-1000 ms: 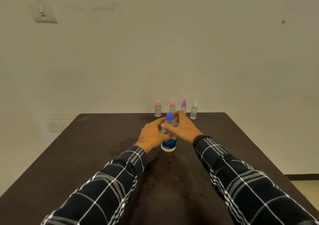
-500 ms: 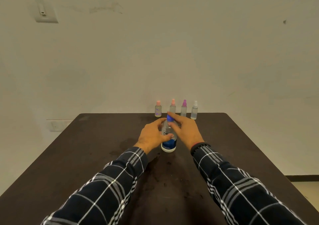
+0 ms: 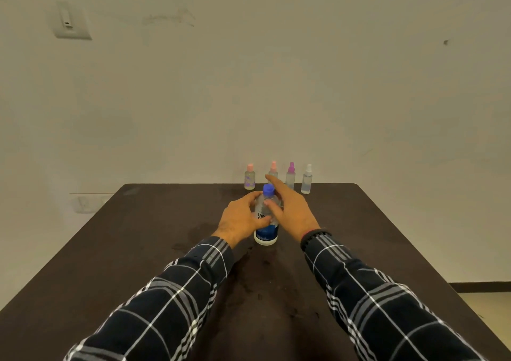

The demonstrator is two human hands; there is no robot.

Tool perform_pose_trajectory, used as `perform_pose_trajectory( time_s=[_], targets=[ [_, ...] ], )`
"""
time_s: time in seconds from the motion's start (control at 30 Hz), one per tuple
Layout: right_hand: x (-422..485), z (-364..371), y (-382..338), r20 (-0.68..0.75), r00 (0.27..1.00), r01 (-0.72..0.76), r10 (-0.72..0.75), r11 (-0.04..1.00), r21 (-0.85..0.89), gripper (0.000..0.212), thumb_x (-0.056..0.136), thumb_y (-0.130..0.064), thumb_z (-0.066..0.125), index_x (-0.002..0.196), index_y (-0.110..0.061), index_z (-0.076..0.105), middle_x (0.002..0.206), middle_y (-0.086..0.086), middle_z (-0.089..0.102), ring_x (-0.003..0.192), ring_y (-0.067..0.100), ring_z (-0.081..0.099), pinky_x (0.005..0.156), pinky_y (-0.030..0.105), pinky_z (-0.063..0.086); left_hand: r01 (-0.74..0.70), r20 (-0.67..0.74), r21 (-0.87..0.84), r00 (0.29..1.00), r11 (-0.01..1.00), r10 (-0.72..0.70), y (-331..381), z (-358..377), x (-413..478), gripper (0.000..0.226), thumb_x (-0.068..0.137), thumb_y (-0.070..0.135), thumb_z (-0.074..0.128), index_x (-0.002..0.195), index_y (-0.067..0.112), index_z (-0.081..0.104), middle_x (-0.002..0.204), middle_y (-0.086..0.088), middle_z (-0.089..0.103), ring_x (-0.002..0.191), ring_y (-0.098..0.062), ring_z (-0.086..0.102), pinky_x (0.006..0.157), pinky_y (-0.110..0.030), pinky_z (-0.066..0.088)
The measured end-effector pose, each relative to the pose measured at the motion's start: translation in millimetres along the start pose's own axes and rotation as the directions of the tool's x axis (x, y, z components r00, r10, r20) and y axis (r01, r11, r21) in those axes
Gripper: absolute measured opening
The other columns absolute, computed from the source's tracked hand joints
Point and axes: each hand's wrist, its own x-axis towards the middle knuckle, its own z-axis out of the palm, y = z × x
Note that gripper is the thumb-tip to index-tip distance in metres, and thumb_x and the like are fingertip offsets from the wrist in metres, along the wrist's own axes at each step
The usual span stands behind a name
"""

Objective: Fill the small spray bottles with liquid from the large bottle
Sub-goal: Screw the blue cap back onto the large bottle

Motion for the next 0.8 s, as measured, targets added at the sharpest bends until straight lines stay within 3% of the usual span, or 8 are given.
perform_pose_trajectory(
  time_s=[0.13, 0.23, 0.3, 0.37, 0.43, 0.5, 0.6, 0.8],
  targets=[
    [-8.7, 3.8, 1.5, -0.034, 0.994, -0.094, 0.104, 0.97, 0.224, 0.075, 0.096, -0.03, 0.065, 0.156, -0.036, 0.021, 0.138, -0.004, 0.055, 0.124, 0.01, 0.054, 0.102, 0.029, 0.046, -0.005, 0.009, -0.019, 1.0, 1.0, 0.005, -1.6, -0.5, 0.9, 0.079, 0.081, 0.041, 0.081, 0.149, 0.032, 0.043, 0.132, 0.001, 0.065, 0.11, -0.018, 0.067, 0.101, -0.042, 0.055],
    [-21.1, 8.9, 18.0, 0.033, 0.976, -0.211, 0.214, 0.91, 0.357, 0.049, 0.102, -0.029, 0.055, 0.147, -0.028, 0.037, 0.138, -0.002, 0.056, 0.126, 0.014, 0.055, 0.101, 0.03, 0.048, -0.011, 0.014, -0.043, 1.0, 0.999, 0.012, -3.3, 0.7, 1.7, 0.079, 0.079, 0.043, 0.083, 0.147, 0.032, 0.045, 0.133, 0.002, 0.065, 0.112, -0.017, 0.067, 0.102, -0.044, 0.054],
    [-28.4, 12.7, 30.8, 0.093, 0.967, -0.256, 0.238, 0.886, 0.386, 0.04, 0.102, -0.016, 0.05, 0.14, -0.028, 0.045, 0.139, -0.002, 0.057, 0.128, 0.014, 0.054, 0.109, 0.037, 0.046, -0.016, 0.013, -0.058, 1.0, 0.998, 0.017, -4.2, 1.1, 2.1, 0.078, 0.078, 0.043, 0.084, 0.146, 0.033, 0.046, 0.133, 0.003, 0.065, 0.111, -0.017, 0.067, 0.103, -0.044, 0.053],
    [-33.2, 15.5, 35.0, 0.198, 0.95, -0.296, 0.239, 0.89, 0.347, 0.052, 0.095, -0.004, 0.054, 0.143, -0.021, 0.042, 0.145, 0.0, 0.053, 0.129, 0.01, 0.053, 0.111, 0.032, 0.043, -0.014, 0.01, -0.056, 1.0, 0.998, 0.014, -5.7, 1.7, 3.0, 0.078, 0.078, 0.044, 0.084, 0.145, 0.034, 0.046, 0.132, 0.004, 0.065, 0.111, -0.016, 0.067, 0.103, -0.043, 0.053],
    [-33.2, 21.5, 34.1, 0.251, 0.935, -0.321, 0.25, 0.899, 0.299, 0.064, 0.09, -0.008, 0.066, 0.146, -0.02, 0.036, 0.146, 0.0, 0.052, 0.13, 0.013, 0.054, 0.11, 0.033, 0.044, -0.015, 0.009, -0.044, 1.0, 0.999, 0.015, -7.3, 1.8, 3.8, 0.077, 0.078, 0.044, 0.083, 0.145, 0.035, 0.046, 0.131, 0.006, 0.066, 0.11, -0.014, 0.067, 0.103, -0.042, 0.053],
    [-30.9, 28.8, 32.0, 0.203, 0.941, -0.319, 0.269, 0.906, 0.279, 0.072, 0.084, -0.022, 0.078, 0.142, -0.024, 0.036, 0.138, -0.005, 0.057, 0.122, 0.011, 0.058, 0.104, 0.032, 0.049, -0.019, 0.009, -0.049, 1.0, 0.999, 0.019, -7.1, 2.4, 3.5, 0.077, 0.078, 0.044, 0.084, 0.145, 0.035, 0.046, 0.13, 0.006, 0.066, 0.109, -0.013, 0.067, 0.103, -0.04, 0.054],
    [-24.8, 35.2, 25.0, 0.12, 0.95, -0.31, 0.287, 0.91, 0.275, 0.076, 0.078, -0.029, 0.084, 0.14, -0.024, 0.04, 0.125, -0.013, 0.058, 0.109, 0.005, 0.058, 0.087, 0.016, 0.044, -0.022, 0.003, -0.059, 1.0, 0.998, 0.022, -7.6, 2.1, 3.7, 0.079, 0.078, 0.044, 0.084, 0.146, 0.034, 0.046, 0.13, 0.007, 0.065, 0.107, -0.011, 0.068, 0.102, -0.037, 0.054],
    [-18.9, 35.0, 34.0, 0.055, 0.957, -0.288, 0.284, 0.92, 0.264, 0.07, 0.077, -0.032, 0.085, 0.135, -0.025, 0.047, 0.127, -0.008, 0.062, 0.113, 0.01, 0.061, 0.098, 0.028, 0.05, -0.023, 0.084, -0.145, 0.996, 0.989, 0.035, -12.8, -2.6, 15.7, 0.074, 0.076, 0.054, 0.082, 0.141, 0.038, 0.052, 0.122, 0.014, 0.068, 0.107, -0.004, 0.066, 0.101, -0.034, 0.053]
  ],
)
